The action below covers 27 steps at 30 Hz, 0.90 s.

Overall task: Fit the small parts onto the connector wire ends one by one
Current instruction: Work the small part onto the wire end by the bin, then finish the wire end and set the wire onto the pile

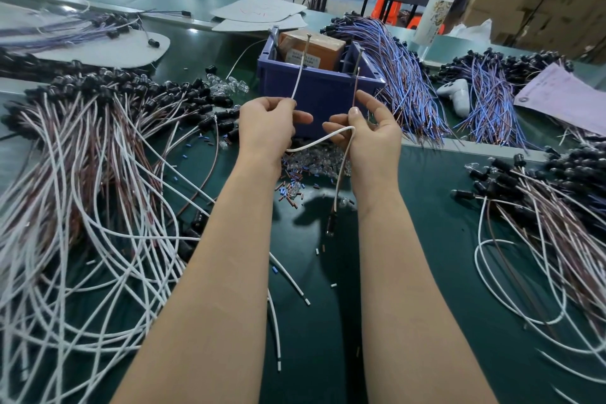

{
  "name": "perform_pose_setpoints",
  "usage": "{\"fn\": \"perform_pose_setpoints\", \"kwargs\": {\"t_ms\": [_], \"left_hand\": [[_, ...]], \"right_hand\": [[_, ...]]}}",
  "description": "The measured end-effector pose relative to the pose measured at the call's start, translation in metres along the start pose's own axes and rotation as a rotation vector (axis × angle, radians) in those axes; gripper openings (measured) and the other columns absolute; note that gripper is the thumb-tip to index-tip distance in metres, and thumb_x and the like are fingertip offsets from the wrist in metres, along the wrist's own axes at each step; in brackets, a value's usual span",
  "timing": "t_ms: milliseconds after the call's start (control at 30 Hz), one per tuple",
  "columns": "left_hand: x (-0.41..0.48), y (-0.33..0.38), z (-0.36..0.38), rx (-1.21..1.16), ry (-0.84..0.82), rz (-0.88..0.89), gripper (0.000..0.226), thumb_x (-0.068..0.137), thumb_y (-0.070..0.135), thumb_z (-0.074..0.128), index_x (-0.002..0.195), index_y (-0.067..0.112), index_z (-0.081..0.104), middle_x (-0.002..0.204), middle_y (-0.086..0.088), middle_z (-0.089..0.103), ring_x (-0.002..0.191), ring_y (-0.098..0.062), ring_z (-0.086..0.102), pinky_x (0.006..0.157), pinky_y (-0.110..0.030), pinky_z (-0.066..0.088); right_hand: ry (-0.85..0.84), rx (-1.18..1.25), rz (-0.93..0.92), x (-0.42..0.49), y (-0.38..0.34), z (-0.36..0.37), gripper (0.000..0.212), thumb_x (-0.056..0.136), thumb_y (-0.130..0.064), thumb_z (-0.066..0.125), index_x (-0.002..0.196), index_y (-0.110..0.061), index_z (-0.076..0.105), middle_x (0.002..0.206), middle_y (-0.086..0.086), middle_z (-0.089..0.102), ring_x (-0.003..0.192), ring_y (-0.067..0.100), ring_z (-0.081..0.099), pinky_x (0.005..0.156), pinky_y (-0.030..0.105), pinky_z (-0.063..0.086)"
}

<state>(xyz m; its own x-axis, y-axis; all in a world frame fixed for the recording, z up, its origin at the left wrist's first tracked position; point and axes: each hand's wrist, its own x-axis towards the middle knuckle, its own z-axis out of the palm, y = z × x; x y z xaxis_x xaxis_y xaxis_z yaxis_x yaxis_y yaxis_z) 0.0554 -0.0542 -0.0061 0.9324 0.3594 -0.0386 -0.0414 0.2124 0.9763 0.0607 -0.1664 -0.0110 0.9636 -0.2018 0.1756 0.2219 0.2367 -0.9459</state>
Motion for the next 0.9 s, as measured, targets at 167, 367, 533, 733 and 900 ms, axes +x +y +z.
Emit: {"fn": "perform_pose_setpoints", "kwargs": {"t_ms": [167,367,533,733,900], "left_hand": [[0.0001,0.0001,-0.0005,-0.013,-0.005,-0.005,0.012,0.092,0.008,0.049,0.084,0.011,0.056,0.052,0.006,0.067,0.032,-0.003,0.031,0.036,-0.01,0.026],[-0.0018,0.0006,0.0014,-0.028,-0.013,-0.008,0.013,0.093,0.007,0.049,0.084,0.011,0.057,0.051,0.005,0.066,0.03,-0.001,0.032,0.033,-0.011,0.025],[-0.0018,0.0011,0.0006,-0.021,-0.019,-0.009,0.013,0.093,0.007,0.049,0.084,0.012,0.057,0.053,0.005,0.066,0.031,-0.001,0.032,0.033,-0.011,0.026],[-0.0027,0.0014,0.001,-0.015,-0.017,-0.017,0.012,0.094,0.008,0.049,0.085,0.012,0.057,0.053,0.005,0.066,0.031,-0.001,0.032,0.033,-0.011,0.026],[-0.0041,0.0017,0.0009,-0.002,-0.015,-0.025,0.012,0.094,0.009,0.05,0.086,0.013,0.057,0.056,0.004,0.067,0.032,-0.001,0.033,0.034,-0.012,0.028]], "right_hand": [[-0.007,0.006,0.012,-0.0005,-0.0007,0.0013,0.027,0.098,-0.001,0.043,0.122,-0.007,0.053,0.068,0.008,0.062,0.054,0.011,0.066,0.057,0.021,0.055],[-0.009,0.006,0.015,-0.0015,-0.0027,0.0012,0.024,0.098,-0.001,0.044,0.117,-0.012,0.054,0.069,0.008,0.062,0.052,0.009,0.066,0.055,0.019,0.054],[-0.014,-0.004,0.014,-0.0025,-0.0043,0.0006,0.022,0.098,-0.002,0.044,0.114,-0.013,0.055,0.07,0.007,0.062,0.054,0.009,0.066,0.056,0.019,0.055],[-0.008,-0.021,0.019,-0.0026,-0.0044,0.0008,0.022,0.098,-0.002,0.045,0.115,-0.012,0.055,0.07,0.006,0.063,0.054,0.008,0.066,0.057,0.019,0.055],[-0.008,-0.025,0.018,-0.0023,-0.0039,-0.0004,0.022,0.098,-0.003,0.045,0.116,-0.012,0.055,0.07,0.006,0.063,0.055,0.009,0.067,0.059,0.02,0.056]]}}
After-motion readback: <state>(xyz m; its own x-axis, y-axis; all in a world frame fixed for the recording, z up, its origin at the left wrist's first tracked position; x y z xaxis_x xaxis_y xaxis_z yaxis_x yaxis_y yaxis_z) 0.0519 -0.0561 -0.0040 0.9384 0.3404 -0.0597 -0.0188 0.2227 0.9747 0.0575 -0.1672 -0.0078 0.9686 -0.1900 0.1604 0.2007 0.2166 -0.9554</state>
